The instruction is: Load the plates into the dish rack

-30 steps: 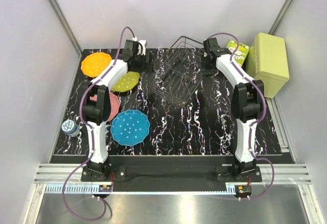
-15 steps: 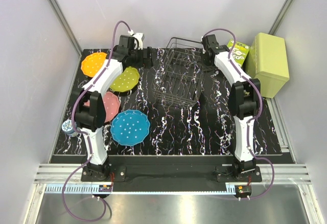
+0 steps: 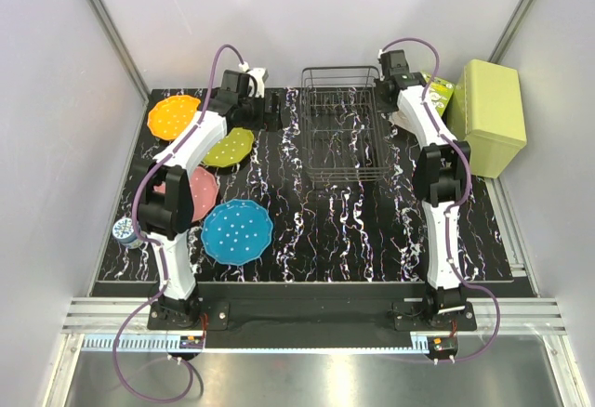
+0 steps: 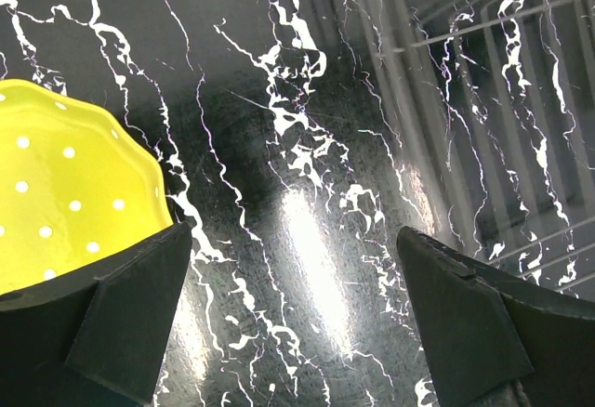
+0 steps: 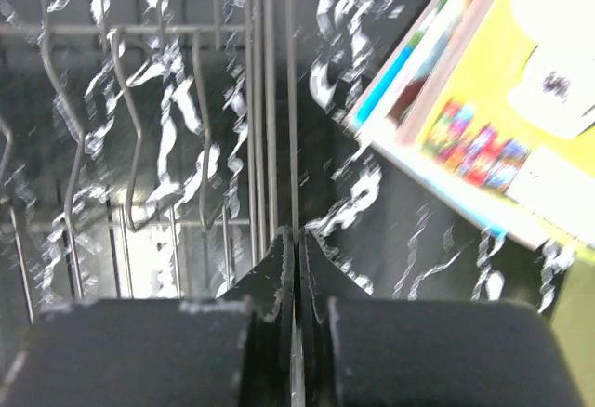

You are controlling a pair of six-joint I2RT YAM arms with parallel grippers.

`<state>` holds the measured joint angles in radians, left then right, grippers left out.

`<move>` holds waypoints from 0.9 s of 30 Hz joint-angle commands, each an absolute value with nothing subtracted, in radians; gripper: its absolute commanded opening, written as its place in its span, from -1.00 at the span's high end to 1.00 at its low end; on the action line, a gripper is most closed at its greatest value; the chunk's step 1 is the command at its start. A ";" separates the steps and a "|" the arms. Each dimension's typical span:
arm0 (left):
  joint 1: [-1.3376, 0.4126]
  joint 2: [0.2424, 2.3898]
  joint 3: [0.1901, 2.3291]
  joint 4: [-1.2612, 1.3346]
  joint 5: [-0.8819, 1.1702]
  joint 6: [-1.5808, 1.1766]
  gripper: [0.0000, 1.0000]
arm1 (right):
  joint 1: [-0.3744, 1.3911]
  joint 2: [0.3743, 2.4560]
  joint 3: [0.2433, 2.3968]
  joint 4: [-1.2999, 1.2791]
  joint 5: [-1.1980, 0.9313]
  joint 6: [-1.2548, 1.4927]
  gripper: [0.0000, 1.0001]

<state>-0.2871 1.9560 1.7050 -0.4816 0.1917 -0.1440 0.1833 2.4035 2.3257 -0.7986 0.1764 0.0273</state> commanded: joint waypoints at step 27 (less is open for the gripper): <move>-0.209 1.588 1.493 -0.662 0.084 -0.065 -0.98 | 0.170 2.081 2.280 -0.844 0.169 -0.006 -0.41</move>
